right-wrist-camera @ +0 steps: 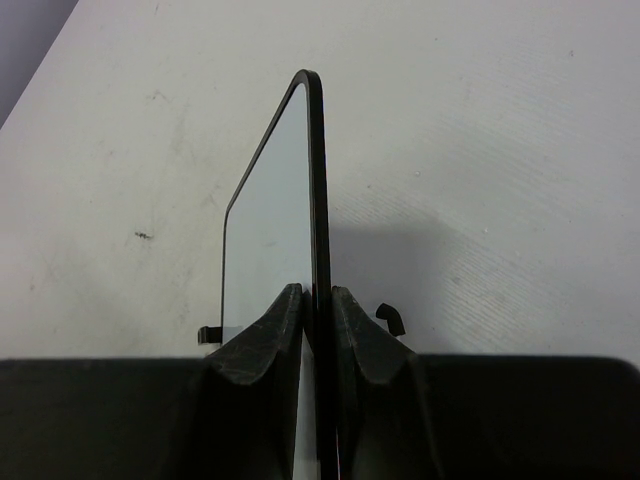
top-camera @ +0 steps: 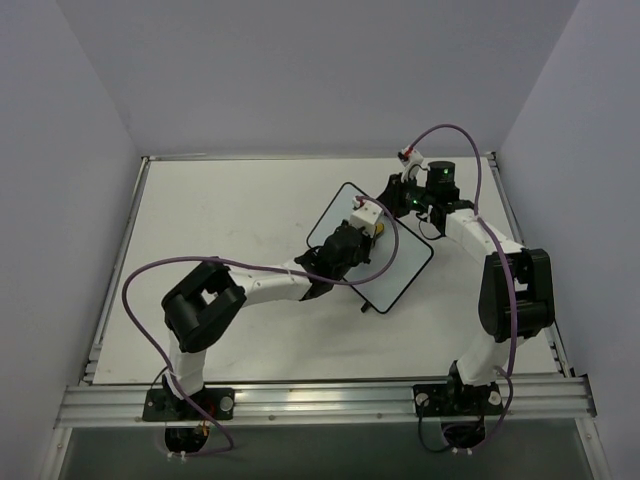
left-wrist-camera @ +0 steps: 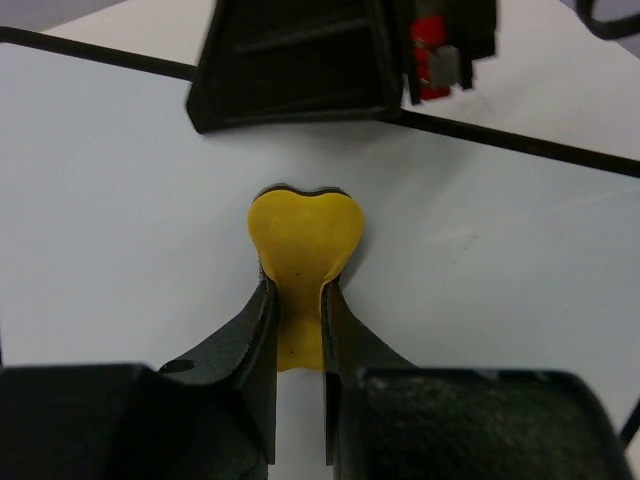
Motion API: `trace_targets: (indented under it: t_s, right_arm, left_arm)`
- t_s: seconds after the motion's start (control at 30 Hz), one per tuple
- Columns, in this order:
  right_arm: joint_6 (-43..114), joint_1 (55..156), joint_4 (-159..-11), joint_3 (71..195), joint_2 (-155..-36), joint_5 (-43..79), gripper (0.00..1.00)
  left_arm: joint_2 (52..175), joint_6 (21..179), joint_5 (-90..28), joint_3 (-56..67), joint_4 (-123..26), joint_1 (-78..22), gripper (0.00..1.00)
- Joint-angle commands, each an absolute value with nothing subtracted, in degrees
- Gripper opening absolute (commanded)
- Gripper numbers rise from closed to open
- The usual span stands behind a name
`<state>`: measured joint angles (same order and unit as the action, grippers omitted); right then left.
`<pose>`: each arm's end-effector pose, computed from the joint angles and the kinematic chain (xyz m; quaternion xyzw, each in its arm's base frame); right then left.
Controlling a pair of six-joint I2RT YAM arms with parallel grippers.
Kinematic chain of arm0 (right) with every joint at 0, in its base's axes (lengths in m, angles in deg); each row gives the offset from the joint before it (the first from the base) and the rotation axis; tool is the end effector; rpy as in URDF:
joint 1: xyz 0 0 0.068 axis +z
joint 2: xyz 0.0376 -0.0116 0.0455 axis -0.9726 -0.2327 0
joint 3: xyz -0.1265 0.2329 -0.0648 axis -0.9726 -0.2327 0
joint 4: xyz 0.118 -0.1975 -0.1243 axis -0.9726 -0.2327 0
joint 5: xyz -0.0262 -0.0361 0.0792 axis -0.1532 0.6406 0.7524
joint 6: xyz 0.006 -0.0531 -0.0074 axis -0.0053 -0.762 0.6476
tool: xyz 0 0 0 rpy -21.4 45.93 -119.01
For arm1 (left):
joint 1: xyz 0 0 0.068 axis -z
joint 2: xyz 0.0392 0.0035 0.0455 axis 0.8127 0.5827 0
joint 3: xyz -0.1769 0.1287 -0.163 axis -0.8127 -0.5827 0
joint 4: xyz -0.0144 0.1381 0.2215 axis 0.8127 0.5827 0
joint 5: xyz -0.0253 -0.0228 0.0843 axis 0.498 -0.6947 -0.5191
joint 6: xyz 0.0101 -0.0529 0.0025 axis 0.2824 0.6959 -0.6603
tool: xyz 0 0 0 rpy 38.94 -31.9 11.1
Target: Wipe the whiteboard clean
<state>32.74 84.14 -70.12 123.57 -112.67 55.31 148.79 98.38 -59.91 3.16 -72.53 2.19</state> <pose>0.3856 0.0767 0.2634 -0.2459 0.7412 0.3625 0.5087 0.2540 -0.3617 0.2192 0.2075 0.7571 -0.2132 0.5816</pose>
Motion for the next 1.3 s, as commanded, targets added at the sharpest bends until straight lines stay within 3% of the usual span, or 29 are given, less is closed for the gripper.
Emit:
trace_targets:
  t_s: [0.0, 0.67, 1.2, 1.27]
  right_arm:
    - [31.78, 86.21, -73.48, 122.70, -110.90, 57.97, 0.00]
    - [31.78, 86.22, -73.40, 122.53, -110.81, 57.97, 0.00]
    - [31.96, 86.21, -73.75, 122.79, -110.90, 56.75, 0.00]
    - [31.96, 86.21, -73.75, 122.71, -110.72, 56.22, 0.09]
  left_arm:
    - [150.73, 97.25, -59.46, 6.37, -70.25, 0.13, 0.02]
    - [152.05, 91.96, -57.43, 8.74, -70.25, 9.53, 0.02]
    - [146.69, 92.23, -59.71, 2.51, -71.74, 10.68, 0.02]
    - [145.63, 92.32, -60.15, 2.07, -71.74, 10.50, 0.02]
